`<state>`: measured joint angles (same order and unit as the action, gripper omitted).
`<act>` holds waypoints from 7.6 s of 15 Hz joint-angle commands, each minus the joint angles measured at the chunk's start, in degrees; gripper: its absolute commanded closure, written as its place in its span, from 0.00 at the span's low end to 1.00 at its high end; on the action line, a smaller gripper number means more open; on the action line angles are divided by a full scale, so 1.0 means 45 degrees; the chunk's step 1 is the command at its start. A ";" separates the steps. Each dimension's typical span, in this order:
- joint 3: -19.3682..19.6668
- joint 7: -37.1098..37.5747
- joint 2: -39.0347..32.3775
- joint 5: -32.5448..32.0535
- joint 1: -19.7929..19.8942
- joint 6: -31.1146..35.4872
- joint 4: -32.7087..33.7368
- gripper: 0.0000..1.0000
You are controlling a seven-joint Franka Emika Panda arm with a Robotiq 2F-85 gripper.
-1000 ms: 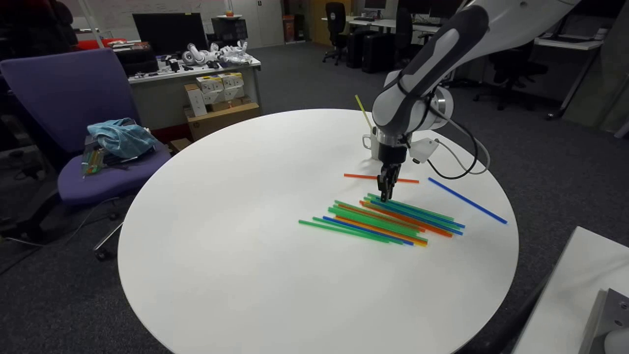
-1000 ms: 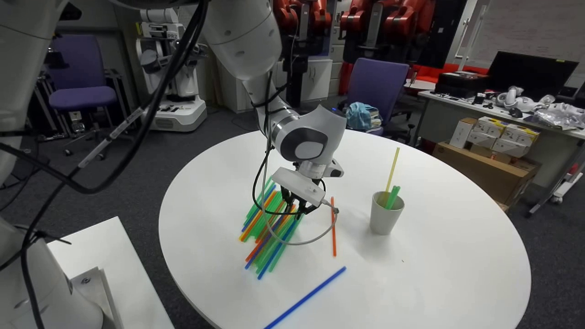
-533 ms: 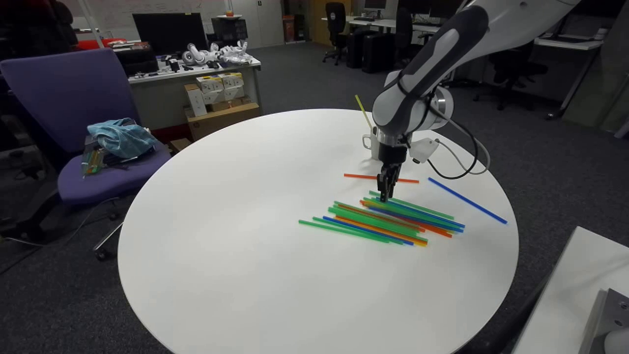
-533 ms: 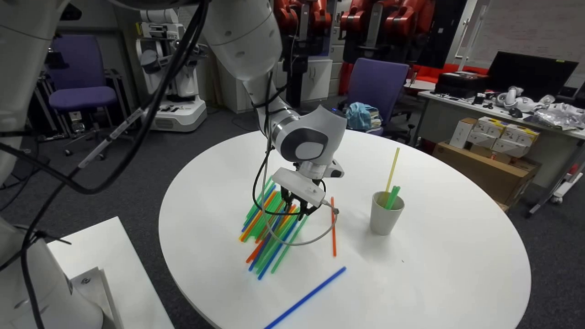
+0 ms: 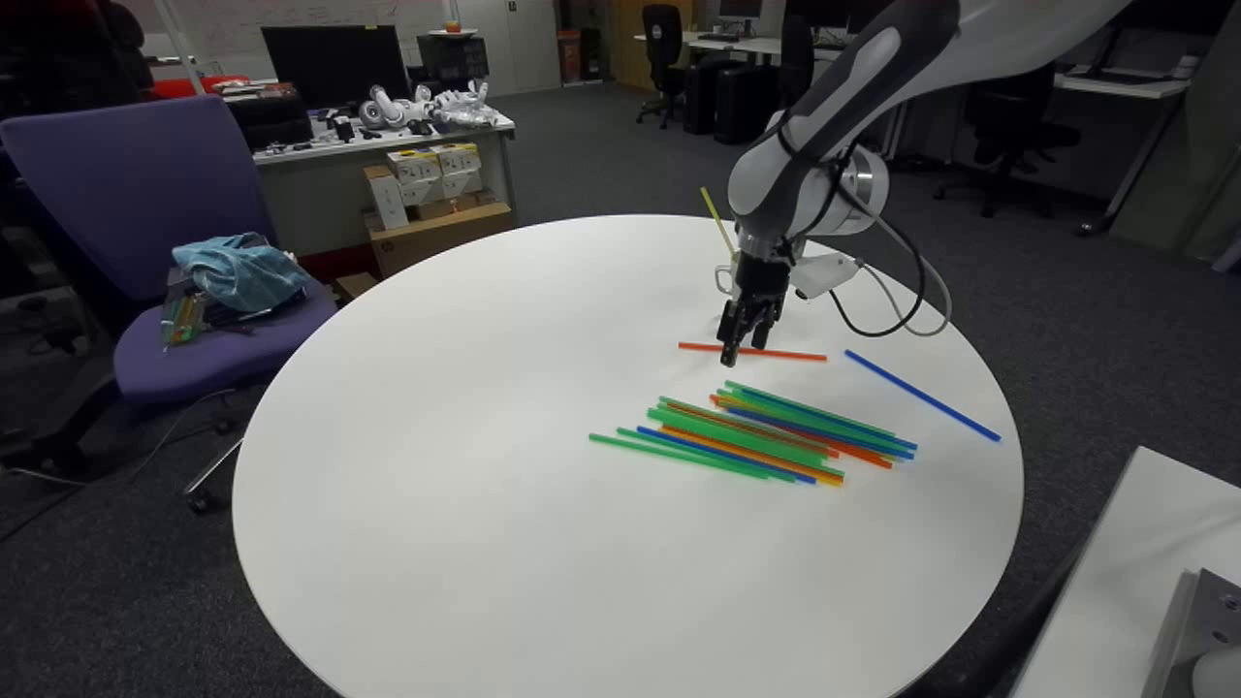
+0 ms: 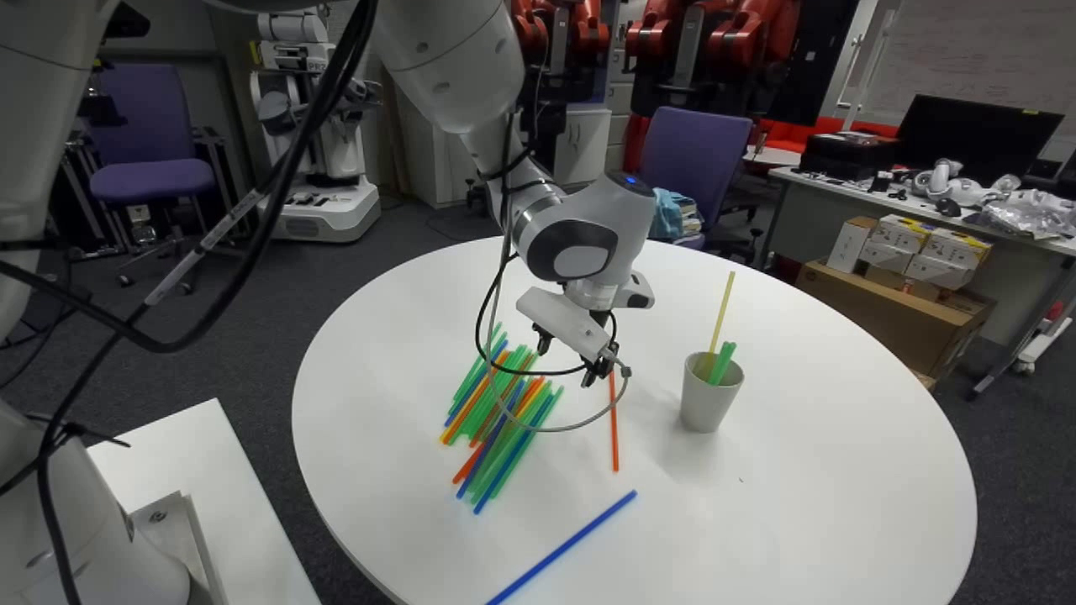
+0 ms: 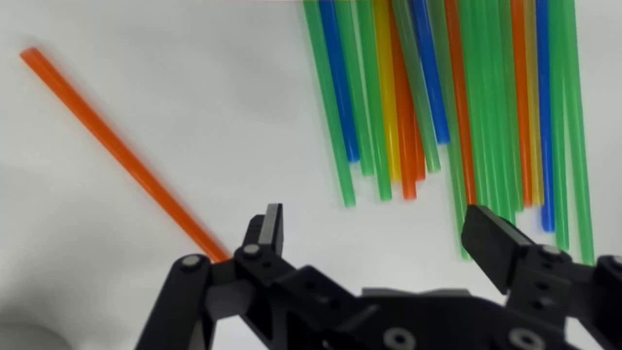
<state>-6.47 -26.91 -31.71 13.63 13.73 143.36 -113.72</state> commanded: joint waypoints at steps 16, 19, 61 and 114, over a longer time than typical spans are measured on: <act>-0.3557 -0.0987 -0.0130 0.6612 0.2920 0.1717 0.2204 0.00; -0.2514 -0.1014 0.0211 0.6799 0.2081 0.1029 0.2152 0.00; 0.3139 -0.4495 -0.4976 -1.0398 -0.2925 -0.0451 1.0478 0.00; 0.3072 -0.9347 0.1179 -1.1089 -0.1339 -0.1667 0.1664 0.87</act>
<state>8.48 -68.97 -29.57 -36.29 6.28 133.82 -102.57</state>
